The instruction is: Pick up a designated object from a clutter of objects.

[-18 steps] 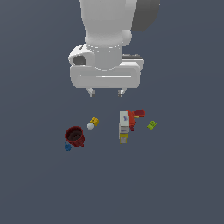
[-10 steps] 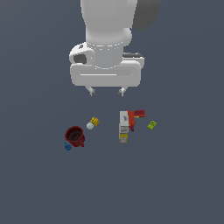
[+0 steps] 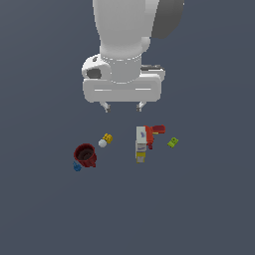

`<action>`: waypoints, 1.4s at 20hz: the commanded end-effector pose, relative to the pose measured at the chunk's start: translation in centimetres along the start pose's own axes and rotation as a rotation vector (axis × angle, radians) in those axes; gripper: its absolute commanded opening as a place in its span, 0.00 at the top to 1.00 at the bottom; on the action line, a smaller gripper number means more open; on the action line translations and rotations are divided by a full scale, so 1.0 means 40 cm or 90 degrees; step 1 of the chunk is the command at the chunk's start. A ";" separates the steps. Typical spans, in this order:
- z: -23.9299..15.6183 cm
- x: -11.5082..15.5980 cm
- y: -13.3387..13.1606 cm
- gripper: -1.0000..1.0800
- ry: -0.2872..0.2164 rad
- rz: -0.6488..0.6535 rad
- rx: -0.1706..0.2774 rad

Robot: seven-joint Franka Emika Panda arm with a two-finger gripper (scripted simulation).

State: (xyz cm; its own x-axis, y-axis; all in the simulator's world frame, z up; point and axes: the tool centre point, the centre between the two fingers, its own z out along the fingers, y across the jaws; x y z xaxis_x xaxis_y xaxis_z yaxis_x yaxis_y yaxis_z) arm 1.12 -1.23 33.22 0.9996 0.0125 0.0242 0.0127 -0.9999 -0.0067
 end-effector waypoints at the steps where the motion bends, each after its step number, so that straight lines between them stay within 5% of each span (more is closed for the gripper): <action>1: 0.032 -0.003 -0.012 0.00 -0.013 -0.007 0.009; 8: 0.189 -0.028 -0.072 0.00 -0.075 -0.042 0.057; 19: 0.537 -0.161 -0.212 0.00 -0.216 -0.101 0.181; 28: 0.667 -0.245 -0.269 0.00 -0.271 -0.114 0.235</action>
State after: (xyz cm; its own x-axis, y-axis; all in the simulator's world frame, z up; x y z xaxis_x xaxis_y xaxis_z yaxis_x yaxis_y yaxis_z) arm -6.88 9.31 8.71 0.9175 0.2537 -0.3063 0.1293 -0.9185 -0.3737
